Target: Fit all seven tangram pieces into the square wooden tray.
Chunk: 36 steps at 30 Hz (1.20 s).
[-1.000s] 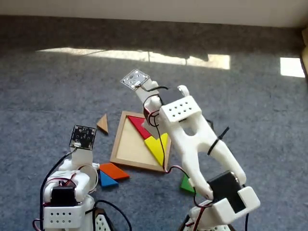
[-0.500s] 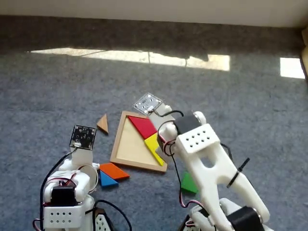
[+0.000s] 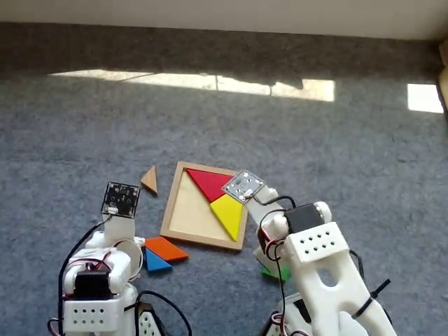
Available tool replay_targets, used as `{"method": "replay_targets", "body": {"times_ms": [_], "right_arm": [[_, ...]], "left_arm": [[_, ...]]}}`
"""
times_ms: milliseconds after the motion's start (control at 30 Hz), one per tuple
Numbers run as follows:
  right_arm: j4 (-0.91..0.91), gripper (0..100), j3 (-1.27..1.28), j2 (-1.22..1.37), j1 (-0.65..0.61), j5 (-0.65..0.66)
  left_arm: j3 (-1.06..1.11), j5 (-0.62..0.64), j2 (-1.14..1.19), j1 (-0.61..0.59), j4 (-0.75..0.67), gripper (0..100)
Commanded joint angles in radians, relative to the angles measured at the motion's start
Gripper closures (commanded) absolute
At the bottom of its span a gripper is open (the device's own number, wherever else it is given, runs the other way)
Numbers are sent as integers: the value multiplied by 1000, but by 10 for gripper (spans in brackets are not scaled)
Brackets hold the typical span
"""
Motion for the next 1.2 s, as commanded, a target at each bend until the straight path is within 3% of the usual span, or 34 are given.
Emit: {"method": "replay_targets", "body": {"times_ms": [0,167,567,867,1167], "right_arm": [[4,670,25,-27,12,28],[-30,670,108,-25,12,153],[-349,676,380,-25,12,155],[-358,981,383,-25,12,158],[-274,993,285,-35,31,157]], "left_arm": [[19,9,-33,-10,6,993],[19,9,-33,-10,6,993],[19,9,-33,-10,6,993],[19,9,-33,-10,6,993],[19,9,-33,-10,6,993]]}}
